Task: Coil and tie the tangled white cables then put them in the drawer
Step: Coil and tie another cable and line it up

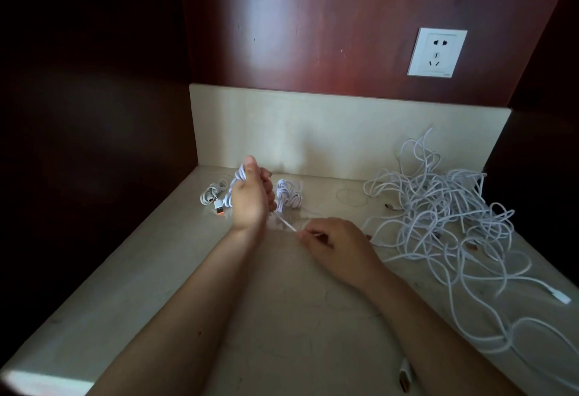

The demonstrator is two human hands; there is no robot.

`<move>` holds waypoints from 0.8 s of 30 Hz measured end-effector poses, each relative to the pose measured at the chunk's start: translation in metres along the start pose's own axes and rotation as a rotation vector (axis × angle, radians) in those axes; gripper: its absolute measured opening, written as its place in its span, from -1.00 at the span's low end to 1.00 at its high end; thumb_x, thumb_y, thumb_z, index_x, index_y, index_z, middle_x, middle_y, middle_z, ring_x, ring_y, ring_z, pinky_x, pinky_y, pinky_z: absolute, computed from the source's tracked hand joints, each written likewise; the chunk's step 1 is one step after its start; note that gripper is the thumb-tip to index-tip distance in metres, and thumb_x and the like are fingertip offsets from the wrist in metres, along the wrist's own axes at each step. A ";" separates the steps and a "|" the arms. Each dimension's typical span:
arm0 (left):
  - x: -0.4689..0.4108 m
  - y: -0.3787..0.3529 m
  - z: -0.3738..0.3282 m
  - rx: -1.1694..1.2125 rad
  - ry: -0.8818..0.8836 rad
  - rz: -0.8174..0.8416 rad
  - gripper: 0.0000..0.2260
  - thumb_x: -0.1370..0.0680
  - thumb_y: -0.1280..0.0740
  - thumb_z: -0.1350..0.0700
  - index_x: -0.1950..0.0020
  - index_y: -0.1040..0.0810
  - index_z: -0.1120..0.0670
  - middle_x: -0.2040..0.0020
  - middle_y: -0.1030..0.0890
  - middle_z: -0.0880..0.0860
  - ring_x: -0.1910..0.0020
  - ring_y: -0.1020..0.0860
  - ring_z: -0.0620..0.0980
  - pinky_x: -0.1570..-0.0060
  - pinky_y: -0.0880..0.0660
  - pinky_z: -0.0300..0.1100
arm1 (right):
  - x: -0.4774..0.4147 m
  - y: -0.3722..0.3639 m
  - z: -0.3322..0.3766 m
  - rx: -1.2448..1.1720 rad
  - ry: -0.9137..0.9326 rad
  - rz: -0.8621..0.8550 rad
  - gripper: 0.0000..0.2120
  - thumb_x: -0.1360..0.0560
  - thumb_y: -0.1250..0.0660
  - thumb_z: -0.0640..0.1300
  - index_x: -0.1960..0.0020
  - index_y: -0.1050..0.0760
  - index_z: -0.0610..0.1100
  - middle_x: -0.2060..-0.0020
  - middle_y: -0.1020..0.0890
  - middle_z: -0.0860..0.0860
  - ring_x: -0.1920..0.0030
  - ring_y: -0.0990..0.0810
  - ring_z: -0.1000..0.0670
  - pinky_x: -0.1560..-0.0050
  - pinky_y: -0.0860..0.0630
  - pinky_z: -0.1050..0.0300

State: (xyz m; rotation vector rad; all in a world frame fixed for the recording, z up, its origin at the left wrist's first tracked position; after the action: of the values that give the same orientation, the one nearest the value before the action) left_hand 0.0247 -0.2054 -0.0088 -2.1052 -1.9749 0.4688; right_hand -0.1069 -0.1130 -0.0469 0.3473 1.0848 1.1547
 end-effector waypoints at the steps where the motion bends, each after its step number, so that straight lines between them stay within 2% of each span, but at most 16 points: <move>1: -0.001 0.003 -0.001 -0.073 -0.033 -0.014 -0.58 -0.68 -0.04 -0.08 0.31 -0.33 0.06 0.60 -0.26 -0.13 0.63 -0.20 -0.15 0.53 -0.15 -0.29 | 0.000 0.000 0.001 -0.046 -0.003 -0.009 -0.69 -0.48 -0.24 0.15 0.24 -0.58 -0.05 0.37 -0.59 0.09 0.31 -0.53 0.11 0.26 -0.43 0.14; 3: -0.004 0.006 -0.001 -0.257 -0.107 -0.026 -0.56 -0.67 -0.06 -0.10 0.35 -0.35 0.06 0.56 -0.31 -0.11 0.57 -0.27 -0.11 0.44 -0.23 -0.21 | 0.000 0.002 0.003 -0.167 -0.009 -0.033 -0.72 -0.44 -0.29 0.11 0.26 -0.59 -0.07 0.37 -0.60 0.07 0.32 -0.54 0.11 0.23 -0.46 0.10; 5: -0.005 0.006 -0.002 -0.483 -0.165 -0.007 -0.53 -0.67 -0.06 -0.10 0.37 -0.36 0.09 0.49 -0.37 -0.02 0.50 -0.32 -0.05 0.33 -0.29 -0.14 | 0.000 0.004 0.007 -0.318 -0.028 -0.029 -0.80 -0.41 -0.34 0.01 0.29 -0.57 -0.10 0.39 -0.58 0.05 0.33 -0.51 0.14 0.25 -0.44 0.14; 7: -0.004 0.004 0.001 -0.670 -0.149 0.086 -0.52 -0.67 -0.05 -0.12 0.34 -0.39 0.12 0.42 -0.41 0.07 0.49 -0.35 -0.04 0.31 -0.32 -0.14 | -0.001 0.006 0.011 -0.456 -0.039 -0.031 -0.83 -0.40 -0.34 -0.10 0.30 -0.56 -0.18 0.42 -0.53 0.00 0.34 -0.46 0.15 0.27 -0.38 0.19; 9: 0.000 -0.001 0.009 -0.749 -0.083 0.245 -0.52 -0.66 -0.08 -0.15 0.34 -0.40 0.11 0.44 -0.41 0.06 0.49 -0.35 -0.04 0.34 -0.31 -0.16 | -0.002 0.010 0.014 -0.521 -0.037 -0.065 -0.80 -0.40 -0.32 -0.10 0.29 -0.55 -0.24 0.40 -0.55 -0.09 0.33 -0.46 0.09 0.26 -0.37 0.16; 11: 0.007 -0.005 0.015 -0.749 0.012 0.397 -0.50 -0.63 -0.10 -0.21 0.40 -0.38 0.07 0.49 -0.38 0.02 0.52 -0.32 -0.05 0.44 -0.26 -0.22 | -0.003 0.015 0.014 -0.549 -0.036 -0.105 -0.86 -0.45 -0.36 -0.18 0.28 -0.57 -0.16 0.37 -0.58 -0.03 0.31 -0.48 0.13 0.24 -0.39 0.22; 13: 0.016 -0.008 0.015 -0.692 0.121 0.527 -0.47 -0.60 -0.06 -0.29 0.38 -0.40 0.06 0.45 -0.35 0.04 0.54 -0.27 -0.07 0.53 -0.20 -0.29 | -0.004 0.017 0.012 -0.539 -0.038 -0.156 -0.79 -0.48 -0.40 -0.28 0.27 -0.56 -0.06 0.37 -0.58 0.11 0.32 -0.48 0.20 0.23 -0.38 0.30; 17: 0.028 -0.009 0.013 -0.585 0.263 0.699 -0.42 -0.55 0.04 -0.41 0.33 -0.40 0.02 0.42 -0.39 -0.01 0.52 -0.30 -0.13 0.50 -0.20 -0.27 | -0.005 0.019 0.003 -0.486 -0.100 -0.336 -0.78 -0.40 -0.53 -0.22 0.28 -0.50 -0.08 0.38 -0.55 0.11 0.36 -0.46 0.15 0.28 -0.38 0.28; 20: 0.032 -0.009 0.015 -0.630 0.374 0.786 -0.39 -0.45 -0.05 -0.52 0.33 -0.41 0.02 0.44 -0.39 -0.05 0.52 -0.31 -0.13 0.49 -0.20 -0.26 | -0.007 0.017 0.001 -0.500 -0.091 -0.315 -0.87 -0.47 -0.43 -0.32 0.19 -0.54 -0.15 0.31 -0.59 0.09 0.28 -0.53 0.14 0.21 -0.43 0.30; 22: 0.034 -0.010 0.014 -0.648 0.404 0.849 -0.46 -0.47 -0.14 -0.46 0.33 -0.37 0.00 0.45 -0.32 -0.06 0.52 -0.23 -0.14 0.53 -0.16 -0.30 | -0.008 0.016 0.000 -0.512 -0.068 -0.283 -0.86 -0.52 -0.32 -0.36 0.10 -0.56 -0.15 0.23 -0.63 0.11 0.18 -0.57 0.16 0.12 -0.45 0.32; 24: 0.035 -0.011 0.013 -0.604 0.405 0.871 -0.55 -0.58 -0.13 -0.31 0.33 -0.31 0.00 0.48 -0.26 -0.09 0.54 -0.18 -0.17 0.57 -0.12 -0.34 | -0.009 0.016 0.000 -0.509 -0.057 -0.264 -0.84 -0.55 -0.25 -0.29 0.06 -0.55 -0.09 0.20 -0.62 0.19 0.17 -0.55 0.20 0.11 -0.44 0.34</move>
State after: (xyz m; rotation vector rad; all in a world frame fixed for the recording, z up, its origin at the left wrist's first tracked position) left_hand 0.0111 -0.1706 -0.0193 -3.0578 -0.9604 -0.4880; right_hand -0.1164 -0.1137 -0.0311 -0.1564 0.7268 1.1293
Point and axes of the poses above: each hand's wrist, its own x-axis away from the middle knuckle, its own y-axis out of the back of the hand, z = x × y, the point moved 2 cm from there along -x, towards the middle knuckle
